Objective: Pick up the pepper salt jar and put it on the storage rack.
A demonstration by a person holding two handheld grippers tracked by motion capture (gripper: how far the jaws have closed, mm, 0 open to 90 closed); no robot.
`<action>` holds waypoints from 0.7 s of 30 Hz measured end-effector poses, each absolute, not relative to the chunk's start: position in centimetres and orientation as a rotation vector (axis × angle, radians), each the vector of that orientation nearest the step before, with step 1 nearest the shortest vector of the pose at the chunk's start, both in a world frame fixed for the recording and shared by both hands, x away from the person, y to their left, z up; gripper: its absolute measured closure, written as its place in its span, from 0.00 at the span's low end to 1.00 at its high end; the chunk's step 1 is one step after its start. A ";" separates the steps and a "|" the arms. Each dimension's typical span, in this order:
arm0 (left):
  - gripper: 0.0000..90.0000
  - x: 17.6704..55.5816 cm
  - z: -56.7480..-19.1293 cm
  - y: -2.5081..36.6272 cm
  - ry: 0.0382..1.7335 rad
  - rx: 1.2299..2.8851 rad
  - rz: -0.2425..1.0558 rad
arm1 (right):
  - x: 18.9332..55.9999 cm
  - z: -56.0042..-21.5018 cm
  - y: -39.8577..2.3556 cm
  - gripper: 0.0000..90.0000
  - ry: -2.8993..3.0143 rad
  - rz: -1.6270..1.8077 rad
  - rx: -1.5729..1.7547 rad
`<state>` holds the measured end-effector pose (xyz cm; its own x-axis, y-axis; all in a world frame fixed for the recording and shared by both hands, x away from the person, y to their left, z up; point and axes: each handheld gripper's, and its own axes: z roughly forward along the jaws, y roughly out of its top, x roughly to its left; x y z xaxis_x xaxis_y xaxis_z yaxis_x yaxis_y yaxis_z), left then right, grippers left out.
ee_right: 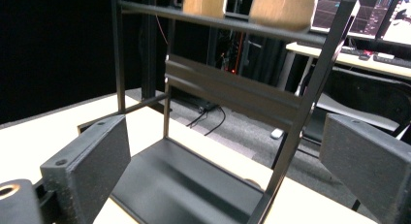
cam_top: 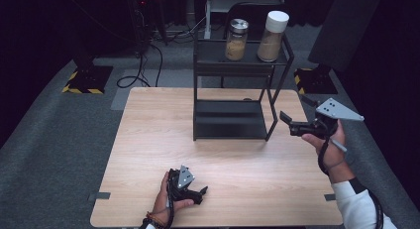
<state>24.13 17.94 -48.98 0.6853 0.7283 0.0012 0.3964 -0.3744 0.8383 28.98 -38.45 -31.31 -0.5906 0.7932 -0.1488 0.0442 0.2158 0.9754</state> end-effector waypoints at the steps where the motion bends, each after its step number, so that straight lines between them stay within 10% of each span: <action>1: 0.01 24.1 -49.0 17.9 0.866 2.007 0.472 | 28.9 -31.5 -38.5 0.05 1.834 1.433 0.774; 21: 0.01 24.1 -49.0 17.9 0.866 2.006 0.472 | 26.2 -38.0 -38.6 0.05 1.926 1.388 0.801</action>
<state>24.12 17.93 -49.00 0.6851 0.7284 0.0016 0.3958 -0.3741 0.8387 26.22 -38.63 -38.03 -0.6202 0.7724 -0.1369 0.1147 0.2619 0.9583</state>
